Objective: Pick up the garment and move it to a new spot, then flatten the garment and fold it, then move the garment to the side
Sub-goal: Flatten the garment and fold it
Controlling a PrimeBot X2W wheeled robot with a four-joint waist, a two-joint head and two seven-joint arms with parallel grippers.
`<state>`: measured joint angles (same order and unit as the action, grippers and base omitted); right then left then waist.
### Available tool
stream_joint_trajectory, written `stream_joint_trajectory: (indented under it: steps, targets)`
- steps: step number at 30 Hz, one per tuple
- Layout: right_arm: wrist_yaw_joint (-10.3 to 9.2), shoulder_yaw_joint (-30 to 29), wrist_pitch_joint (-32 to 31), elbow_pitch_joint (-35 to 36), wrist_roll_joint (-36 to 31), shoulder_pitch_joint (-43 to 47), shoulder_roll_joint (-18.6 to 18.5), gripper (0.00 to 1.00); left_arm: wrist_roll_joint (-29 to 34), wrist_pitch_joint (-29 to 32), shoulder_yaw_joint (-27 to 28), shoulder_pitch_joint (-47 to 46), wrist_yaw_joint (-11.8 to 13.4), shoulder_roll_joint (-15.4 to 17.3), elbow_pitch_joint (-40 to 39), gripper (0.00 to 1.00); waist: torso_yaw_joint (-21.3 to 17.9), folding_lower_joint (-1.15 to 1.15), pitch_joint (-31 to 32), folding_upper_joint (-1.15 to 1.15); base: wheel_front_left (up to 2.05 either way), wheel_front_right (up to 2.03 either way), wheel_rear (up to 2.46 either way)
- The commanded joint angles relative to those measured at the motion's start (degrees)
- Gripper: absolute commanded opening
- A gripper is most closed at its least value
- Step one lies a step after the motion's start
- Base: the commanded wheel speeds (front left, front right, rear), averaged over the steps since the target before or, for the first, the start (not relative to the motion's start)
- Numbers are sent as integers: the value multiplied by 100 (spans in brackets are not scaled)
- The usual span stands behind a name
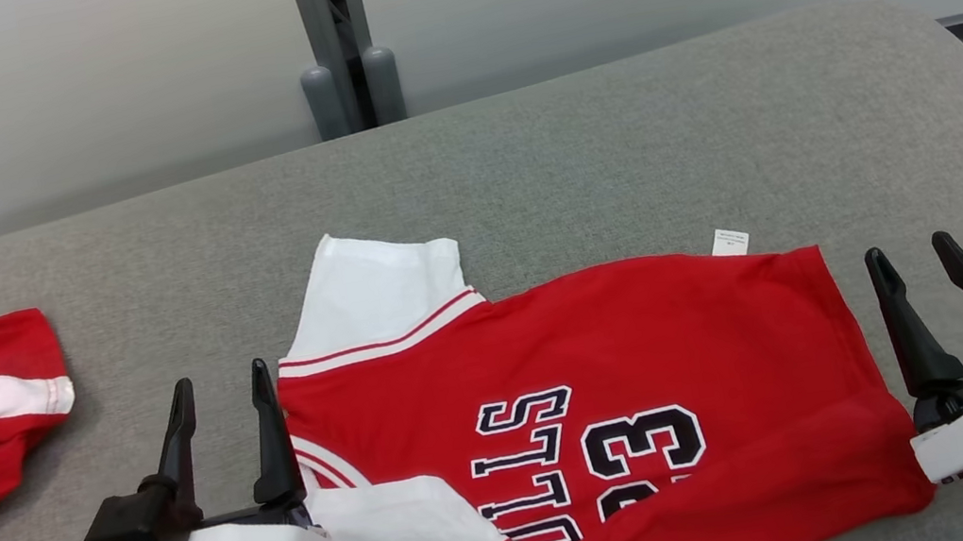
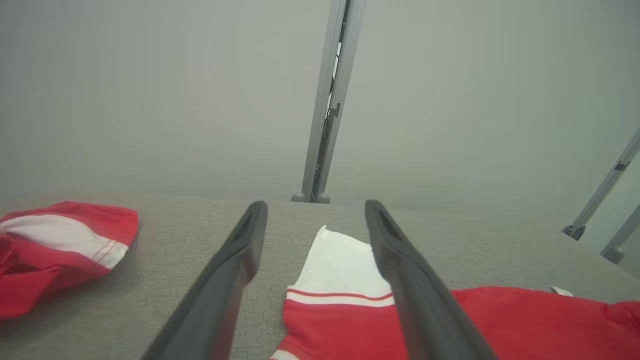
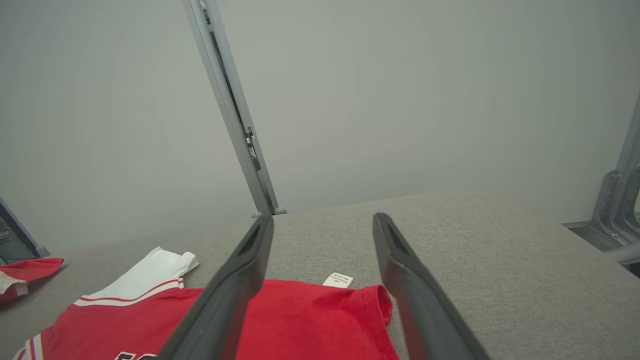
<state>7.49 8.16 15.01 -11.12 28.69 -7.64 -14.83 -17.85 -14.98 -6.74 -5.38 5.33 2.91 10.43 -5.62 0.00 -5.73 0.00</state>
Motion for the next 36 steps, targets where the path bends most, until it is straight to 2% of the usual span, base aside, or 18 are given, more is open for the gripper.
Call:
stream_joint_trajectory:
  steps: [1,6,10,13,22,26,29,36]
  targets:
    - [1,-25,35,44,5,-20,-22,100,61,-12,24,-151,-31,15,102,100,-80,0,-87,0,0,0,0]
    - [1,-30,25,129,66,-143,28,100,396,24,0,-672,104,155,842,100,-323,0,-402,0,0,0,0]
    - [1,19,24,195,85,-232,61,100,536,346,-33,-1192,154,319,1295,100,-482,0,-641,0,0,0,0]
    - [1,60,24,183,120,-292,91,100,707,821,-135,-1739,158,511,1708,100,-627,0,-849,0,0,0,0]
    - [1,198,24,125,221,-511,173,100,1074,2300,-501,-3224,-141,1033,2724,100,-920,0,-1328,0,0,0,0]
    - [1,266,25,100,253,-602,256,100,1162,2576,-621,-3672,-308,1211,2984,100,-1035,0,-1491,0,0,0,0]
    - [1,268,25,65,264,-633,288,100,1205,2660,-732,-3860,-433,1219,3089,100,-1086,0,-1581,0,0,0,0]
    - [1,264,25,10,292,-710,333,100,1289,2781,-901,-4117,-477,1264,3298,100,-1136,0,-1703,0,0,0,0]
